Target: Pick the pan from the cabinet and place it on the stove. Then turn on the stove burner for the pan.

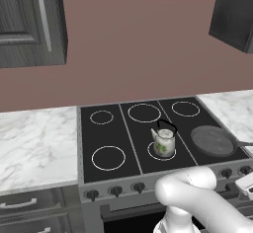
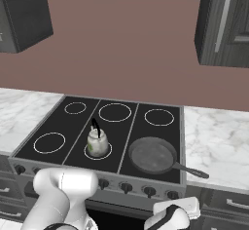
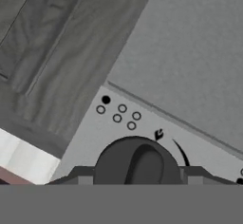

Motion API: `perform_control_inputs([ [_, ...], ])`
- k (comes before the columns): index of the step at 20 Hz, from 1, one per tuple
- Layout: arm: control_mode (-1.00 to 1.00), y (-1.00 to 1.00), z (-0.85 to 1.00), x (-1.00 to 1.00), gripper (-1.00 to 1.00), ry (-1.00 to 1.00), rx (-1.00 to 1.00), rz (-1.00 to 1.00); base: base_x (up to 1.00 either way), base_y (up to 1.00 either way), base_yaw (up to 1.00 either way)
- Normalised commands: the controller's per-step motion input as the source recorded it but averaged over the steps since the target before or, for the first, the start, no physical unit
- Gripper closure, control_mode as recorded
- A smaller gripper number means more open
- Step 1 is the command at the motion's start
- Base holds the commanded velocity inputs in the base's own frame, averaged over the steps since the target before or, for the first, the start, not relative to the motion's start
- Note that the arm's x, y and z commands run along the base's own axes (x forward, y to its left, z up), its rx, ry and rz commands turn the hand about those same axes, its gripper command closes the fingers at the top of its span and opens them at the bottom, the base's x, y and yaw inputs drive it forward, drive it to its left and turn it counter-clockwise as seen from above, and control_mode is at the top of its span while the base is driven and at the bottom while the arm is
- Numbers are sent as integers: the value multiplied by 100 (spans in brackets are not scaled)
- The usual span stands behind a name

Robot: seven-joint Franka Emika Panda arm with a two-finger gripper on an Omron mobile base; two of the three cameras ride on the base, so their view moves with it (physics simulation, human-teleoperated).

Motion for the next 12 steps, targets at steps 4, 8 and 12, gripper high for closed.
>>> perform_control_inputs([
  [4, -100, 0, 0, 0, 100, 0, -37, 4, 0, 0, 0],
  [8, -100, 0, 0, 0, 100, 0, -36, 4, 0, 0, 0],
  [12, -100, 0, 0, -3, 100, 0, -36, 4, 0, 0, 0],
])
